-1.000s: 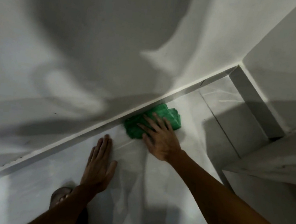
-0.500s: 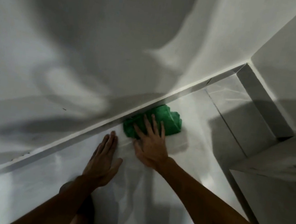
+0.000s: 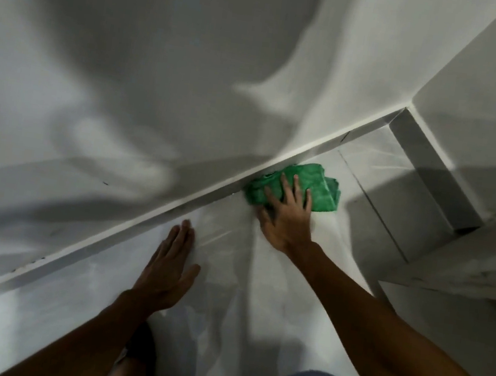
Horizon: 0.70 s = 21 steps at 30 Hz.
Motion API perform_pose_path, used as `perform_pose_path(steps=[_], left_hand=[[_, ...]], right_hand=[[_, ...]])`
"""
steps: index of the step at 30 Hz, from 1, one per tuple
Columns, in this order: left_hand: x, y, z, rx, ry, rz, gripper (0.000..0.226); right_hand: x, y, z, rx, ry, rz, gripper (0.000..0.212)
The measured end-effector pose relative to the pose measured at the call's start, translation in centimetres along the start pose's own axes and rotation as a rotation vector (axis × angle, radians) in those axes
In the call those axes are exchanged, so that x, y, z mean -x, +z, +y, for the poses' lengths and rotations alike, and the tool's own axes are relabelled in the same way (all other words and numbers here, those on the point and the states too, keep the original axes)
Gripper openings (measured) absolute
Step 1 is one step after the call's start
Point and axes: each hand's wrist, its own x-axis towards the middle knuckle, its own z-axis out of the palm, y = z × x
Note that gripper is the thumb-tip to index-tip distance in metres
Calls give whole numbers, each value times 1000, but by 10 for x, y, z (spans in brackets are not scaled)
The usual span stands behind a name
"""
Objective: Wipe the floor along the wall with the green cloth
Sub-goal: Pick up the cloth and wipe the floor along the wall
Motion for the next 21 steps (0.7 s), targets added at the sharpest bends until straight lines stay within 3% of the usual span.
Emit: perform_pose_path(steps=[3, 5, 9, 13, 18, 21], left_hand=[[-1, -3, 7, -17, -12, -40, 104], [1, -5, 15, -9, -54, -73, 112], [-2, -20, 21, 24, -94, -153, 120], [-4, -22, 12, 42, -81, -158, 117], [-1, -7, 5, 2, -8, -66, 105], [-2, 10, 5, -49, 21, 21, 100]], right_hand=[[13, 8, -33, -7, -111, -151, 62], [22, 19, -48, -7, -234, -156, 59], [15, 17, -1, 107, -457, -155, 57], [3, 1, 40, 149, -287, -97, 57], [10, 11, 10, 79, -135, -70, 61], [18, 23, -10, 39, -192, -119, 57]])
